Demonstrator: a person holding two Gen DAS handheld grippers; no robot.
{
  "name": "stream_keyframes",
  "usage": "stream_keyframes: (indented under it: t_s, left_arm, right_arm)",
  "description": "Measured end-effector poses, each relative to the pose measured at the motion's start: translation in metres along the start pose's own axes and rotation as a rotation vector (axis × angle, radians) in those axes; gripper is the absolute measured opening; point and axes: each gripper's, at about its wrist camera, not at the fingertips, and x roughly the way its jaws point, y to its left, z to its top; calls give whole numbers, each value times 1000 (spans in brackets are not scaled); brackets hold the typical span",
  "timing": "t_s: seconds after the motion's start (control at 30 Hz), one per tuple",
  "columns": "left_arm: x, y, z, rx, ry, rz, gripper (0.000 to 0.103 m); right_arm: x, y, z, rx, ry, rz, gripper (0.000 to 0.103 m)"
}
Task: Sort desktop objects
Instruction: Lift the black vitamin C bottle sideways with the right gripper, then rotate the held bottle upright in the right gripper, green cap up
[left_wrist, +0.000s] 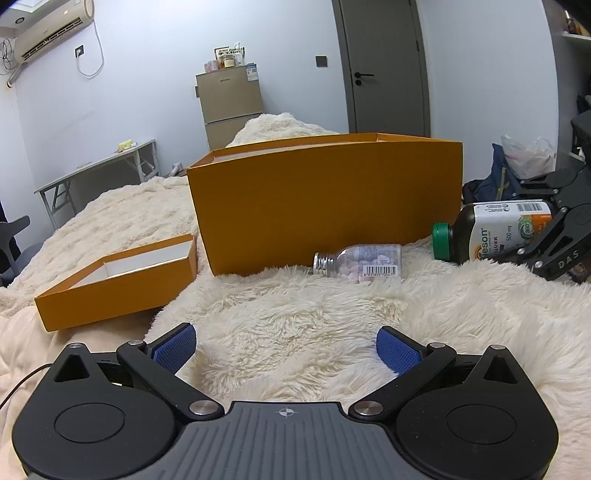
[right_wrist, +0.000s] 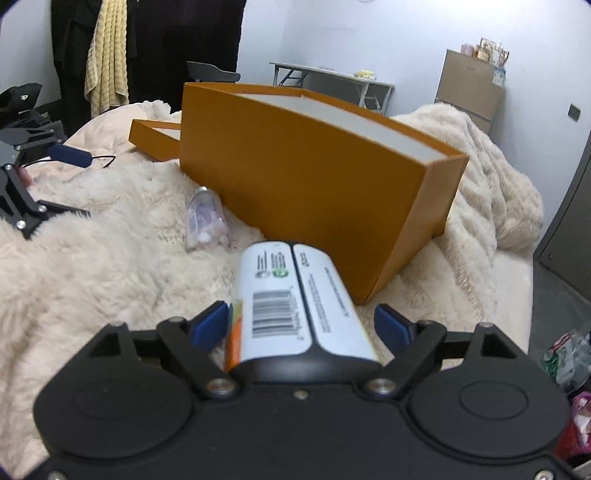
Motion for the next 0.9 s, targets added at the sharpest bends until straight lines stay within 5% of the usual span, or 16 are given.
stream_keyframes:
  t_s: [0.13, 0.4, 0.73, 0.9]
  left_arm:
    - [0, 0, 0, -1, -2, 0, 103]
    - [0, 0, -1, 1, -4, 0, 103]
    - [1, -1, -1, 6, -2, 1, 103]
    - [1, -1, -2, 8, -2, 1, 103]
  right_arm:
    - [-9, -7, 0, 29, -29, 3, 86]
    - [-52, -49, -3, 252, -226, 93, 85]
    - [-51, -32, -1, 134, -164, 86, 84]
    - [-36, -20, 0, 99, -76, 85, 62]
